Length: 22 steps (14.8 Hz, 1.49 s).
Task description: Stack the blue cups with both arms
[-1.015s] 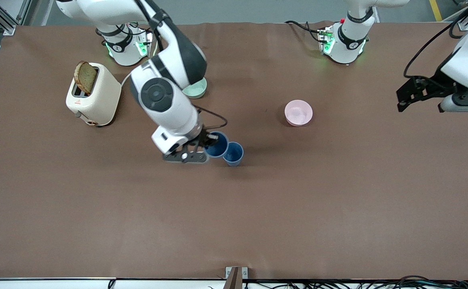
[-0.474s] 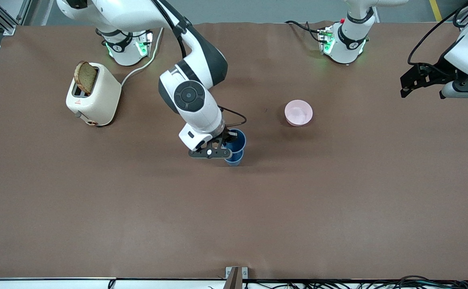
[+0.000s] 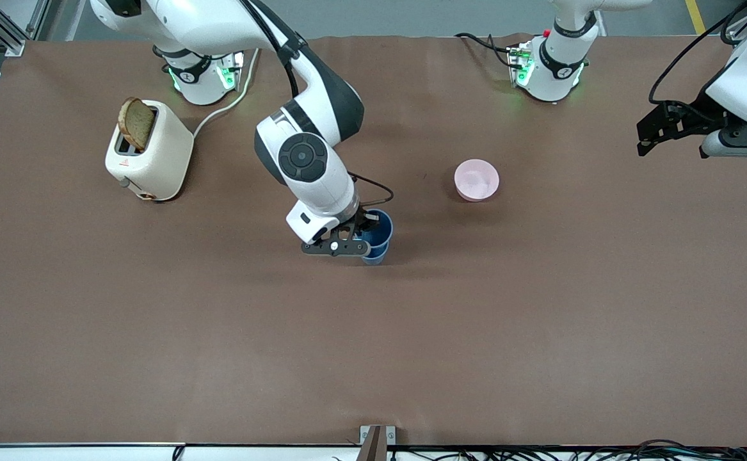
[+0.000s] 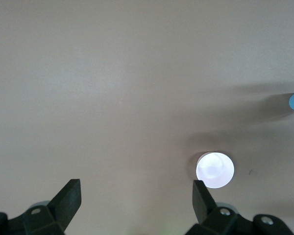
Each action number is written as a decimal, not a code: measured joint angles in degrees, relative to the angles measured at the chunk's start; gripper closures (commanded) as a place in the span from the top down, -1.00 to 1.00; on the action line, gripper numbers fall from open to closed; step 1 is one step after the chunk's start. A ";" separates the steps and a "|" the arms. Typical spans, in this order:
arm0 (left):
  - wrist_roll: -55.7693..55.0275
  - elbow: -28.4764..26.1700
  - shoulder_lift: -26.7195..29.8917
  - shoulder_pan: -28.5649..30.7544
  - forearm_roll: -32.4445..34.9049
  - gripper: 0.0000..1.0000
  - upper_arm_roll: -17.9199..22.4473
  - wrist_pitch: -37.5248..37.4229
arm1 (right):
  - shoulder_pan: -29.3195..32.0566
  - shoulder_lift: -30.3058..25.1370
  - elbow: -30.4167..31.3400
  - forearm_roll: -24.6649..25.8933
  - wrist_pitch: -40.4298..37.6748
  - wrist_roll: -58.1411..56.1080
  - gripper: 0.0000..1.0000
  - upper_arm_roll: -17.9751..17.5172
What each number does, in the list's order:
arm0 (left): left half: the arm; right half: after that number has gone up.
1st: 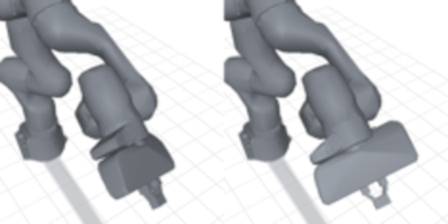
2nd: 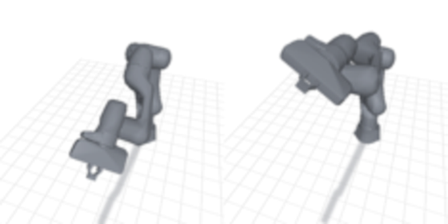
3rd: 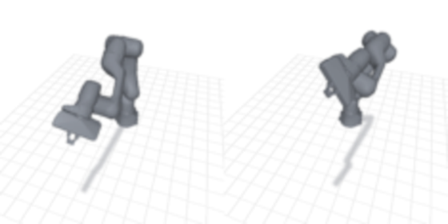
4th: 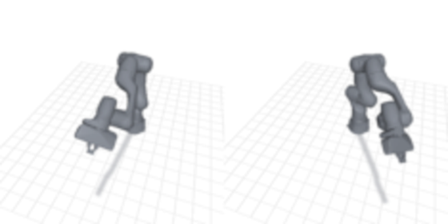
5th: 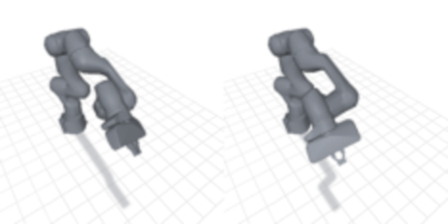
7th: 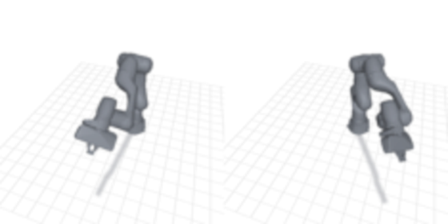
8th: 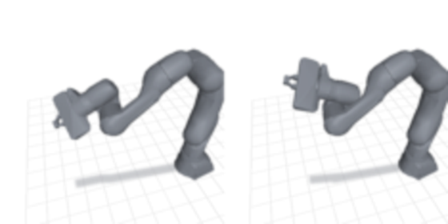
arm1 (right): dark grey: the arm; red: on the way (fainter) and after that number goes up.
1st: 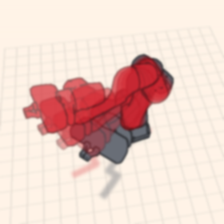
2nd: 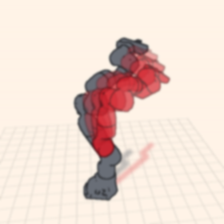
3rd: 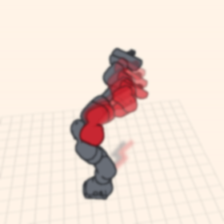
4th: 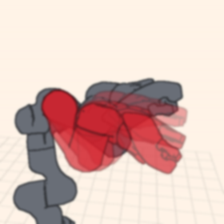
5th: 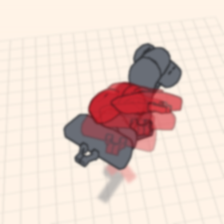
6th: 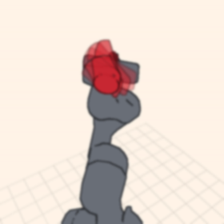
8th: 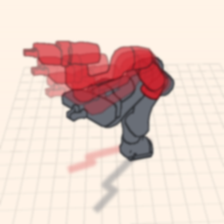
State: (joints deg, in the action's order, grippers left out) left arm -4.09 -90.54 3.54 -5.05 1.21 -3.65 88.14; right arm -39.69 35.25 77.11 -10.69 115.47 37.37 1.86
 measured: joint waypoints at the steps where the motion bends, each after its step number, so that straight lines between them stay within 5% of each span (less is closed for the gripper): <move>1: 0.00 0.00 0.00 0.00 0.00 1.00 -0.02 0.00 | -0.01 0.00 0.04 0.00 -0.04 -0.02 -0.97 -0.01; 16: 0.00 -0.11 -0.01 -0.04 -0.01 1.00 -0.24 0.04 | -0.34 1.29 0.31 0.10 -0.10 -0.16 -0.83 0.00; 17: 0.00 -0.11 -0.02 -0.04 -0.01 1.00 -0.24 0.06 | -0.44 1.34 0.31 0.10 -0.10 -0.16 -0.72 0.00; 20: 0.00 -0.12 -0.02 -0.04 -0.07 1.00 -0.29 0.10 | -0.44 1.46 0.33 0.10 -0.10 -0.16 0.50 0.25; 22: 0.00 -0.12 -0.02 -0.04 -0.07 1.00 -0.39 0.11 | -0.40 1.46 0.32 0.10 -0.10 -0.16 0.73 0.45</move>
State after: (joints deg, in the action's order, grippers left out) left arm -4.08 -90.66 3.52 -5.09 1.13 -4.04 88.24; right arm -40.09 36.71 77.44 -10.58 115.37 37.21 2.31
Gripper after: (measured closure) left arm 0.000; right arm 0.599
